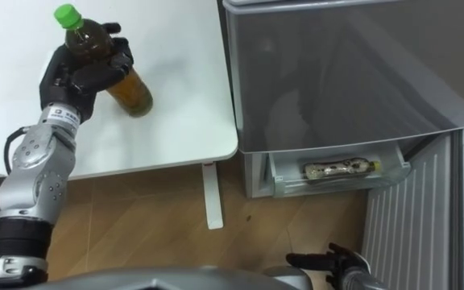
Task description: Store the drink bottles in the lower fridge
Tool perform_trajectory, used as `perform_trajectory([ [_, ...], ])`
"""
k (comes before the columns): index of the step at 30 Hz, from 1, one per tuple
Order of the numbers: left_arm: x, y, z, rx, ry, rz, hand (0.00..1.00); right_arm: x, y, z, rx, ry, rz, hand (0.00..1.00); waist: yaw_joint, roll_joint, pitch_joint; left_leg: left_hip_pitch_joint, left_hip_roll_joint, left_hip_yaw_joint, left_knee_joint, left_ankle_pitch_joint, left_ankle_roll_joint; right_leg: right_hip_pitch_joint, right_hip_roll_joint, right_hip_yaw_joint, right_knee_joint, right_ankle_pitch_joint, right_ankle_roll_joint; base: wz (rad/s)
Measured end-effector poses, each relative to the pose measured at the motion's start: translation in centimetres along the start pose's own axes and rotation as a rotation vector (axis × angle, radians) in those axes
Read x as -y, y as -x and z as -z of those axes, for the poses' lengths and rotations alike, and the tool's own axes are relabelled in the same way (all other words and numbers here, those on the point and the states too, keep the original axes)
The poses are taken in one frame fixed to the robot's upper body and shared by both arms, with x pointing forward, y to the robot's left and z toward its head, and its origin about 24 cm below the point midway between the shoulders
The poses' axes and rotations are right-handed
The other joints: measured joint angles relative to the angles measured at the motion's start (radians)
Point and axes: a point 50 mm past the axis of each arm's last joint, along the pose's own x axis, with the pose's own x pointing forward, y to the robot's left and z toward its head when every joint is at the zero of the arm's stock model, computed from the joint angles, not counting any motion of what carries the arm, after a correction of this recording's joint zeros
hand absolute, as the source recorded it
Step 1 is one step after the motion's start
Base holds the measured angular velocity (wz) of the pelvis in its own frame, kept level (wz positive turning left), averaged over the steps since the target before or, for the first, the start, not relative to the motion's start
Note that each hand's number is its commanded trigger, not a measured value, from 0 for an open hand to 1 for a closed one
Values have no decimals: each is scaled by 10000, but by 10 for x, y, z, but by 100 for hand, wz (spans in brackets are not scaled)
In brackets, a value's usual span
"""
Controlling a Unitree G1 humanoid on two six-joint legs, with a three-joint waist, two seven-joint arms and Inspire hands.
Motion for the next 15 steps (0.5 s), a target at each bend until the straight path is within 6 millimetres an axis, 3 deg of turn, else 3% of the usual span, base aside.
perform_trajectory([
  [15, 1, 0, 0, -55, -25, 100, 100, 0, 0, -4, 82, 93, 2, 0, -26, 98, -3, -21, 4, 16, -5, 0, 0, -37, 2, 3, 1, 0, 0, 0],
])
